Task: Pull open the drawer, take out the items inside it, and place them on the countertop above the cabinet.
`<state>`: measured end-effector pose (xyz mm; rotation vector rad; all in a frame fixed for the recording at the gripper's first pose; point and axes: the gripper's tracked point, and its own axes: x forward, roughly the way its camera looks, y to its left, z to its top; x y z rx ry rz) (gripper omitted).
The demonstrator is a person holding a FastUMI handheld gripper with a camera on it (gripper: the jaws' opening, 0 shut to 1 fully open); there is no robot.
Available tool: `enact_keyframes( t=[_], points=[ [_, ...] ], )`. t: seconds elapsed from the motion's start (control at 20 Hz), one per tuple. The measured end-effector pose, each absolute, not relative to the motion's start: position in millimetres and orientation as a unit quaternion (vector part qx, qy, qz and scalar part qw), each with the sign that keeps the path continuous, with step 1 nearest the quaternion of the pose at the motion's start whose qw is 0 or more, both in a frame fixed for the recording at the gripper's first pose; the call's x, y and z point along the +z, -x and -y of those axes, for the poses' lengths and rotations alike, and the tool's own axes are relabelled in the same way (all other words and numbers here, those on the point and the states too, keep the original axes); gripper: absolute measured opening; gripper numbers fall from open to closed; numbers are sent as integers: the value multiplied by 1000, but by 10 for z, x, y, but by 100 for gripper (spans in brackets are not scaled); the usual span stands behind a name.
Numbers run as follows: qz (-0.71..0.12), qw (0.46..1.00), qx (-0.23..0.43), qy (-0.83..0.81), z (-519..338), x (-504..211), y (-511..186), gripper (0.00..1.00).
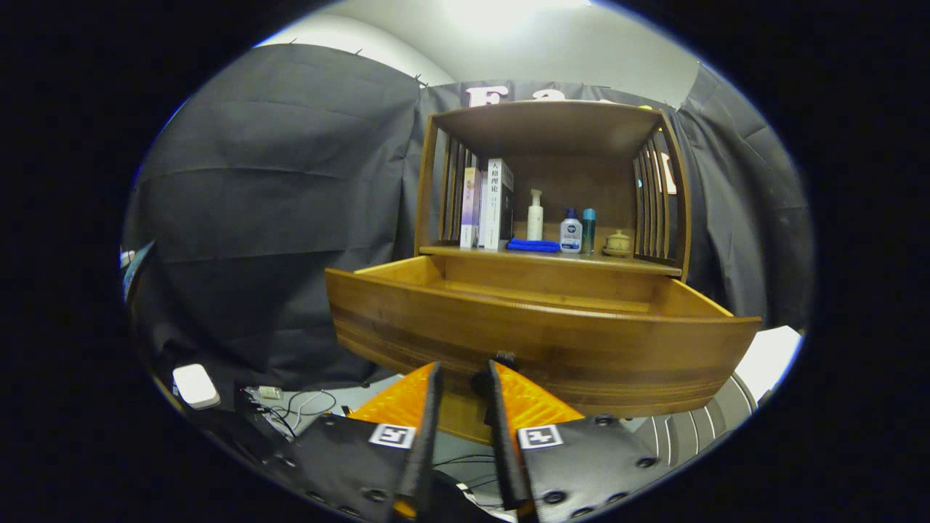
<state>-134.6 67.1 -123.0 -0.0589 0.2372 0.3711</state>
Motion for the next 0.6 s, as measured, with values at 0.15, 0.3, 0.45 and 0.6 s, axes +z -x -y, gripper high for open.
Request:
enact_keyframes(
  t=[0.15,0.3,0.45,0.6],
  points=[
    [-85,977,194,19,-717,-814,1159,54],
    [-68,976,206,19,-726,-449,948,76],
    [-51,972,225,34,-760,-108,725,99],
    [-57,965,253,29,-844,121,510,99]
  ],
)
